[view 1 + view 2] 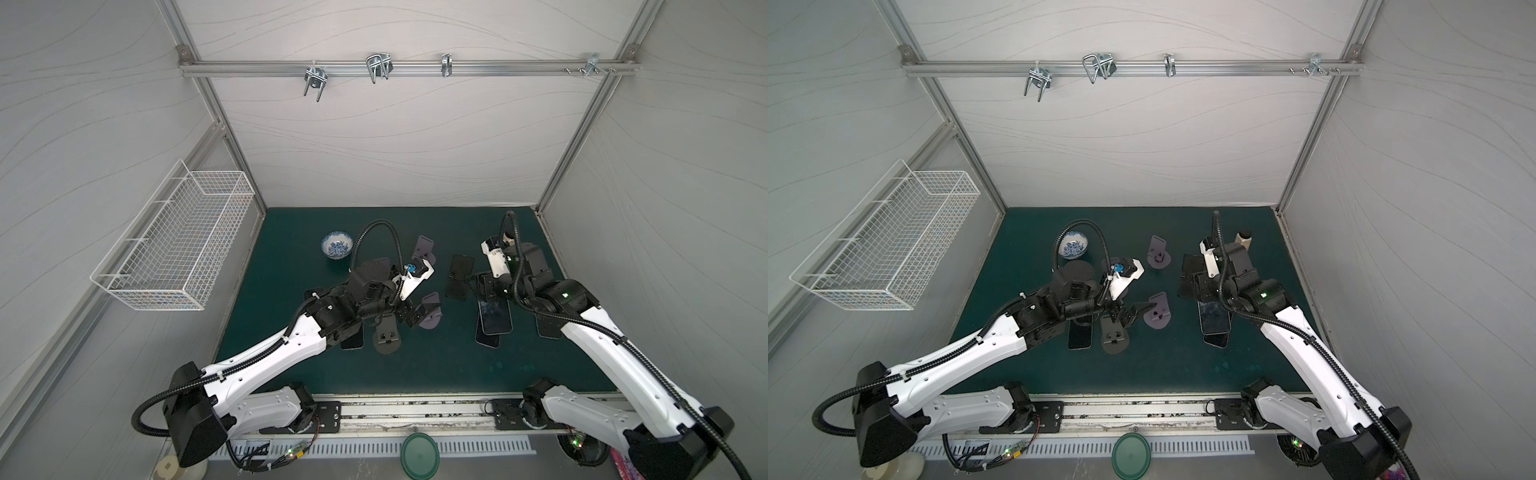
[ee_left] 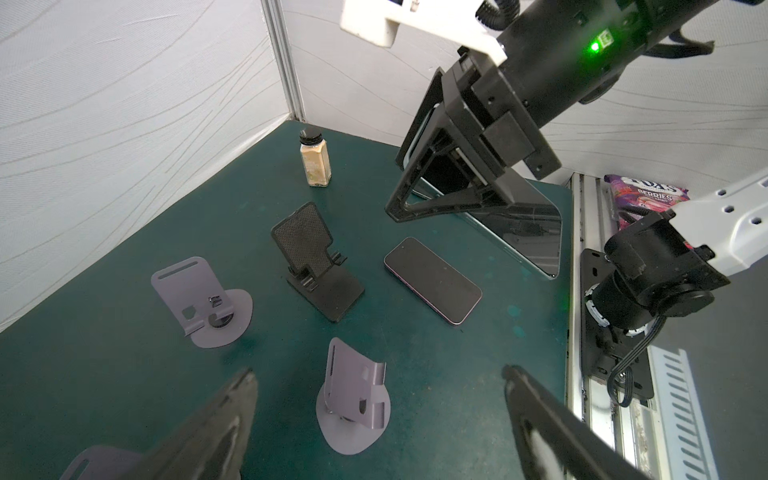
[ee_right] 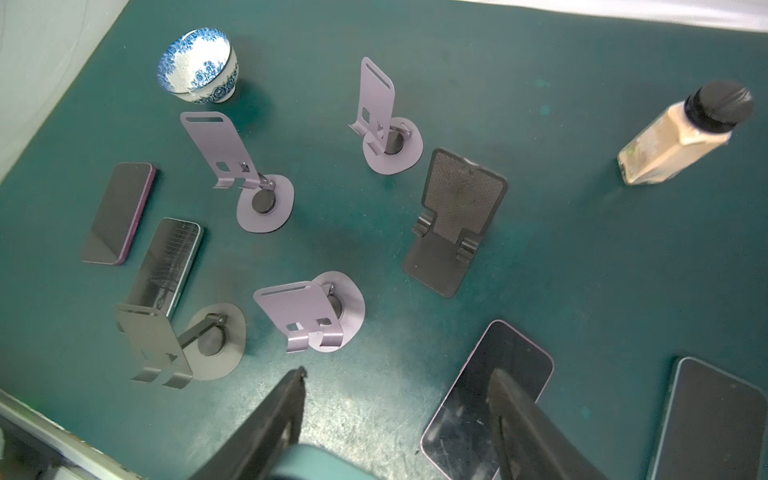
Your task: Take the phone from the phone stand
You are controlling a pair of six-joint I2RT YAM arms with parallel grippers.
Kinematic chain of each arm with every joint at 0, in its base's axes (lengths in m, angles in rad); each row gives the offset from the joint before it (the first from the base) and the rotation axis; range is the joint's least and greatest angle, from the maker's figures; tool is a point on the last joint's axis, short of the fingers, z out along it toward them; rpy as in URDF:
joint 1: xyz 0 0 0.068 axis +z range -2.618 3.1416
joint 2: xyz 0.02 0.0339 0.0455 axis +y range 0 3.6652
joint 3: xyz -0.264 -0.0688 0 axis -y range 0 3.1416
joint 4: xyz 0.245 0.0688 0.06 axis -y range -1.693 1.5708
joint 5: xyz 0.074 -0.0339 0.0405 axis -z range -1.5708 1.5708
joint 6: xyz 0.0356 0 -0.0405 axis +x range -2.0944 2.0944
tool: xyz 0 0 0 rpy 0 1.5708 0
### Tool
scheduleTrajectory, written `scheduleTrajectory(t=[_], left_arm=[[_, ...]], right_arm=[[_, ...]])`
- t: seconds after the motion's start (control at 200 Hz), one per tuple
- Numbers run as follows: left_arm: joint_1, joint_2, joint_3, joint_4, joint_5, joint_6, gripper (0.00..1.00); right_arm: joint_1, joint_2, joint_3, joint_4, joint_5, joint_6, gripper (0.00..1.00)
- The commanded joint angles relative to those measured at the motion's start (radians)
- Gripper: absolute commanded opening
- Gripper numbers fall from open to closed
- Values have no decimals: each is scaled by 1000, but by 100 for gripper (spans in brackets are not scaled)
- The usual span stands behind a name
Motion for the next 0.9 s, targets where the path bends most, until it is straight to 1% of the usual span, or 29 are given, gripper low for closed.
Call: scheduleTrajectory(t=[0.0, 0.44, 0.895], left_arm=[[-5, -11, 34, 6, -5, 22, 94], [-5, -12, 10, 16, -12, 19, 94], [-5, -16, -14, 29, -17, 10, 94]], right_arm=[[-20, -30, -23, 18, -70, 53, 41], [-32, -15, -149, 104, -152, 130, 41], [-32, 8, -199, 124, -159, 148, 41]])
